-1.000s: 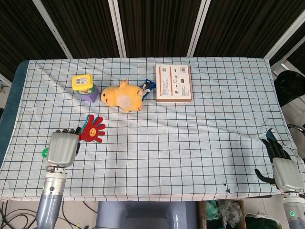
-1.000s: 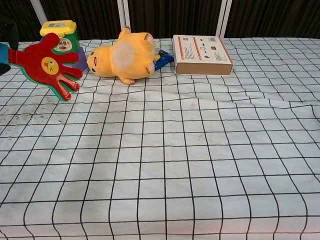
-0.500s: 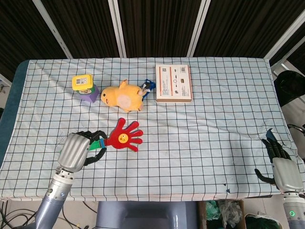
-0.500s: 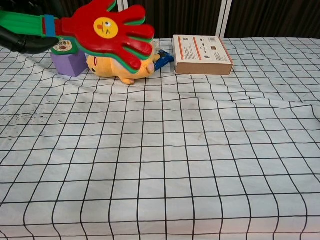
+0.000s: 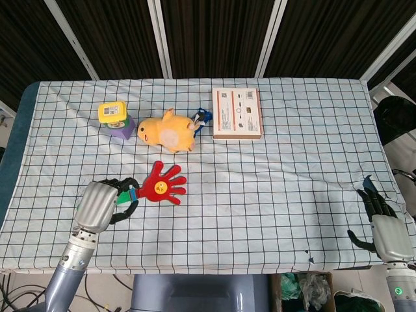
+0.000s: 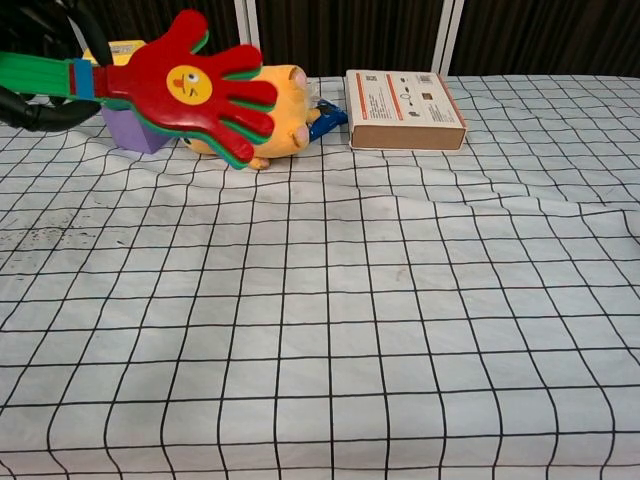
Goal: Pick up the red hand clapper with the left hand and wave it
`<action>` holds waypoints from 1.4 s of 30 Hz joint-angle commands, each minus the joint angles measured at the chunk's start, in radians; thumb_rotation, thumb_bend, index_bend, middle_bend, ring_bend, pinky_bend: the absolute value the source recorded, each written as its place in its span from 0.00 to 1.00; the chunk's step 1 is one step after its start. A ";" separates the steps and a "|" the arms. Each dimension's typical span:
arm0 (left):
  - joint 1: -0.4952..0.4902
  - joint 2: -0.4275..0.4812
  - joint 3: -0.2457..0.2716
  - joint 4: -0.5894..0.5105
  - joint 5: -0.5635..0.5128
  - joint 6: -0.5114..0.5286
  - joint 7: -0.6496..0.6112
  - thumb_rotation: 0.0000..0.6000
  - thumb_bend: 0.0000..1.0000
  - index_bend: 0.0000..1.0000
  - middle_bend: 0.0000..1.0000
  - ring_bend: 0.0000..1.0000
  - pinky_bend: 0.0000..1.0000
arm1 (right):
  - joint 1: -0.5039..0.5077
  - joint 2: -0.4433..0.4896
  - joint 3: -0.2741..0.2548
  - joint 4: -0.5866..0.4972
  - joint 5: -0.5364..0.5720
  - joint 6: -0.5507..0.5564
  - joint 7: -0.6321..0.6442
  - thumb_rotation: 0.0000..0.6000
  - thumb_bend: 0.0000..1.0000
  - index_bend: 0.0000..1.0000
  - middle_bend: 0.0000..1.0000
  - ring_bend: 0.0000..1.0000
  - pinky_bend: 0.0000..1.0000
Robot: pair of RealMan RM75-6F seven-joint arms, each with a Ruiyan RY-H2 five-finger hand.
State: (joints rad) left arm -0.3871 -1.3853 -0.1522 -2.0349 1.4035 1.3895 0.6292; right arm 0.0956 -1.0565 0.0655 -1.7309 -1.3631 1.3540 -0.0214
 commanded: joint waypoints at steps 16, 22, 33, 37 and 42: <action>-0.017 -0.071 0.017 0.036 0.234 0.034 -0.360 1.00 0.49 0.70 0.71 0.61 0.71 | 0.000 0.000 -0.001 0.000 -0.003 0.001 -0.001 1.00 0.23 0.00 0.00 0.00 0.15; -0.038 -0.088 0.039 0.169 0.396 0.094 -0.569 1.00 0.49 0.70 0.71 0.61 0.70 | -0.001 -0.001 -0.001 -0.001 -0.004 0.003 -0.001 1.00 0.23 0.00 0.00 0.00 0.15; -0.056 -0.097 0.027 0.277 0.310 0.036 -0.594 1.00 0.49 0.70 0.71 0.61 0.70 | 0.000 -0.001 -0.001 0.000 0.000 -0.001 -0.004 1.00 0.24 0.00 0.00 0.00 0.15; -0.070 -0.106 0.024 0.331 0.253 -0.017 -0.582 1.00 0.49 0.70 0.71 0.60 0.70 | 0.000 -0.001 -0.001 -0.001 0.002 -0.002 -0.006 1.00 0.23 0.00 0.00 0.00 0.15; -0.081 -0.121 0.027 0.382 0.171 -0.089 -0.559 1.00 0.49 0.67 0.69 0.58 0.69 | 0.001 -0.001 0.000 -0.001 0.006 -0.003 -0.005 1.00 0.23 0.00 0.00 0.00 0.15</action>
State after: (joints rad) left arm -0.4615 -1.4991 -0.1267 -1.6681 1.5975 1.3222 0.0605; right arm 0.0963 -1.0573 0.0658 -1.7315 -1.3576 1.3505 -0.0263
